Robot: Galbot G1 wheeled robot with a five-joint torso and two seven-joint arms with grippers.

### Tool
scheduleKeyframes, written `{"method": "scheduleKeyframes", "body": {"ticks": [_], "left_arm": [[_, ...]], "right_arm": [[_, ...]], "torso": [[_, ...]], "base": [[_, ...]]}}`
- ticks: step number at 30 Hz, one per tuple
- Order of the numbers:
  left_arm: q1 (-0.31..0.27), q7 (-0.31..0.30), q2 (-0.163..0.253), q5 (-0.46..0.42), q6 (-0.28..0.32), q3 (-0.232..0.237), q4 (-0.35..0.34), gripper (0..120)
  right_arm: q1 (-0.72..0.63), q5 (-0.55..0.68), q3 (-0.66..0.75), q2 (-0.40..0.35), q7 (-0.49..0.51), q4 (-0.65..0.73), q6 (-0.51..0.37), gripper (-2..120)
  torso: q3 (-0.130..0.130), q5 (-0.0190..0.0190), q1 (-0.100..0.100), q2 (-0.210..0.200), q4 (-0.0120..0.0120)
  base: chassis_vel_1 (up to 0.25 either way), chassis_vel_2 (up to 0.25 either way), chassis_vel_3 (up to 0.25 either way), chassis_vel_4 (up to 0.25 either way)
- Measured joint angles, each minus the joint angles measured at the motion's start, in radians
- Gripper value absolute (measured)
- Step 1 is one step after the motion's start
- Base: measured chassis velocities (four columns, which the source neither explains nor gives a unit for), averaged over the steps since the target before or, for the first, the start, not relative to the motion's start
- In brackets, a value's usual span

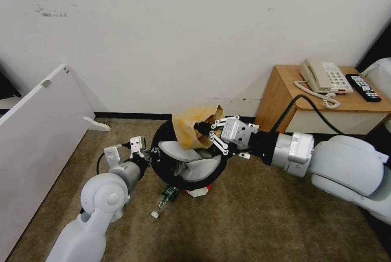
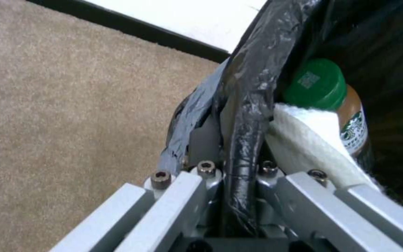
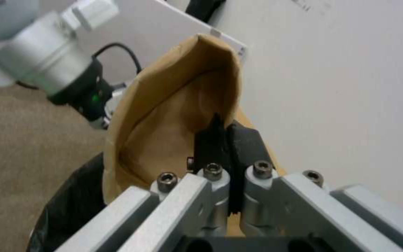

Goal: Pick up the trash bin and place the garbage on the floor into it.

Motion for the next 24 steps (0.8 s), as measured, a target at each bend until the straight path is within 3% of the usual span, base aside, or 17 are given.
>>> {"method": "scheduleKeyframes", "body": {"ticks": [11,24], "left_arm": [[0.032,0.014,0.006,-0.007,0.002,0.004,-0.037,1],[0.025,0.014,-0.004,-0.010,0.003,0.002,-0.039,1]], "right_arm": [[0.028,-0.057,-0.101,0.122,-0.027,-0.118,0.003,0],[0.034,-0.109,-0.231,0.230,-0.033,-0.251,0.023,0]], "torso": [[0.000,0.0000,0.000,0.000,0.0001],[0.000,0.0000,0.000,0.000,0.0000]], "base": [[0.000,0.000,0.000,0.000],[0.000,0.000,0.000,0.000]]}}
